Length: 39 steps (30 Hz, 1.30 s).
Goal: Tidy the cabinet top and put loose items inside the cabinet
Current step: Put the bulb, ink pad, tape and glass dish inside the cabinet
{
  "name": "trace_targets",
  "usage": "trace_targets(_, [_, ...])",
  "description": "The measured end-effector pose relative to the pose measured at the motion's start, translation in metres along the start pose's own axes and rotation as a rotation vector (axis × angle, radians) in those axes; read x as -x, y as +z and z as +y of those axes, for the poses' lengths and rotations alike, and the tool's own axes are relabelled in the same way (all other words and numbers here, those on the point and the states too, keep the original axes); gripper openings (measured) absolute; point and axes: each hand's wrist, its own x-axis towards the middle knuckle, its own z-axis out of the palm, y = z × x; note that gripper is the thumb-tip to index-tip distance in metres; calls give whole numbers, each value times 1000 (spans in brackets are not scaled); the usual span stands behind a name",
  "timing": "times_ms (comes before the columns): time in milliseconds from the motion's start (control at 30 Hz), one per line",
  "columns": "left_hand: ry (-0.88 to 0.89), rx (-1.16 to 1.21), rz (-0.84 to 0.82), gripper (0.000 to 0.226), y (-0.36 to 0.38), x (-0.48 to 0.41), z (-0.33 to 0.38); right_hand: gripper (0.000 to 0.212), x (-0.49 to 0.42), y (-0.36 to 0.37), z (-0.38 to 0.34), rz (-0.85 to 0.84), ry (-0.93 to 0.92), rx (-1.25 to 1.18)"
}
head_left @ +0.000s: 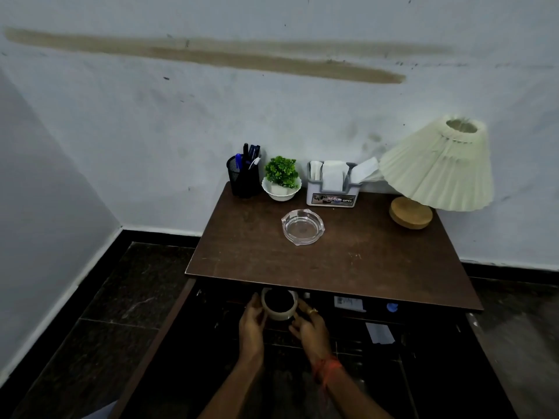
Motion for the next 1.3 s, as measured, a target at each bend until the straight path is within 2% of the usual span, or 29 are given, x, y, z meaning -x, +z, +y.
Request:
trace_targets(200, [-79, -20, 76, 32, 12, -45, -20, 31, -42, 4, 2, 41, 62, -19])
trace_targets(467, [-115, -52, 97, 32, 15, -81, -37, 37, -88, 1, 30, 118, 91, 138])
trace_targets(600, [-119, -39, 104, 32, 18, -88, -40, 36, -89, 2, 30, 88, 100, 116])
trace_targets(700, [-80, -27, 86, 45, 12, -95, -51, 35, -84, 1, 29, 44, 91, 58])
trace_targets(833, [-107, -65, 96, 31, 11, -66, -27, 41, -65, -3, 29, -14, 54, 9])
trace_targets(1000, [-133, -28, 63, 34, 4, -38, -23, 50, -31, -4, 28, -37, 63, 11])
trace_targets(1167, [-26, -2, -14, 46, 7, 8, 0, 51, 6, -8, 13, -102, 62, 39])
trace_targets(1300, [27, -84, -73, 50, 4, 30, 12, 50, 28, -12, 0, -122, 25, 51])
